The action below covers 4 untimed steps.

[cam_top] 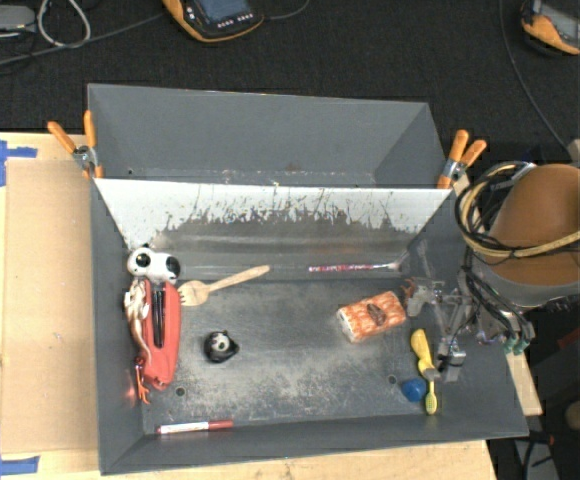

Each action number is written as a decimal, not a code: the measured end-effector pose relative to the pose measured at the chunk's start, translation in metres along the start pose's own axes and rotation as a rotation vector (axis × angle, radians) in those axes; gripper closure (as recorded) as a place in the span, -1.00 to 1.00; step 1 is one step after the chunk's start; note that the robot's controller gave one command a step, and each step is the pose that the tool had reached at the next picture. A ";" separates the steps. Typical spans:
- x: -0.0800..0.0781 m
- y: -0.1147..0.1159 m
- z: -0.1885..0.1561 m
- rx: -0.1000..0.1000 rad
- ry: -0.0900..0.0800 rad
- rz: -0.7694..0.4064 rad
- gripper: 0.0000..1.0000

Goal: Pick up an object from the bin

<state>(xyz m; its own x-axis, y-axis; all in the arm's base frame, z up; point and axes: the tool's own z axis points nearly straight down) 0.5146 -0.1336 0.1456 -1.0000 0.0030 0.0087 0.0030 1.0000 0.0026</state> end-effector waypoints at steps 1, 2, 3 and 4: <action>-0.002 0.000 -0.004 0.002 -0.007 -0.004 -1.00; -0.015 0.002 -0.021 0.002 -0.007 -0.047 -1.00; -0.032 0.003 -0.038 0.002 -0.008 -0.062 -1.00; -0.054 0.021 0.049 0.001 -0.011 -0.024 -1.00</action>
Offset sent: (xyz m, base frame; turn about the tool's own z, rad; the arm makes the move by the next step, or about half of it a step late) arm 0.0246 0.0042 0.0326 -0.0817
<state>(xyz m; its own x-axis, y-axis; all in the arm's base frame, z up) 0.5683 -0.1124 0.0966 -0.9998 -0.0211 -0.0027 -0.0211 0.9998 0.0018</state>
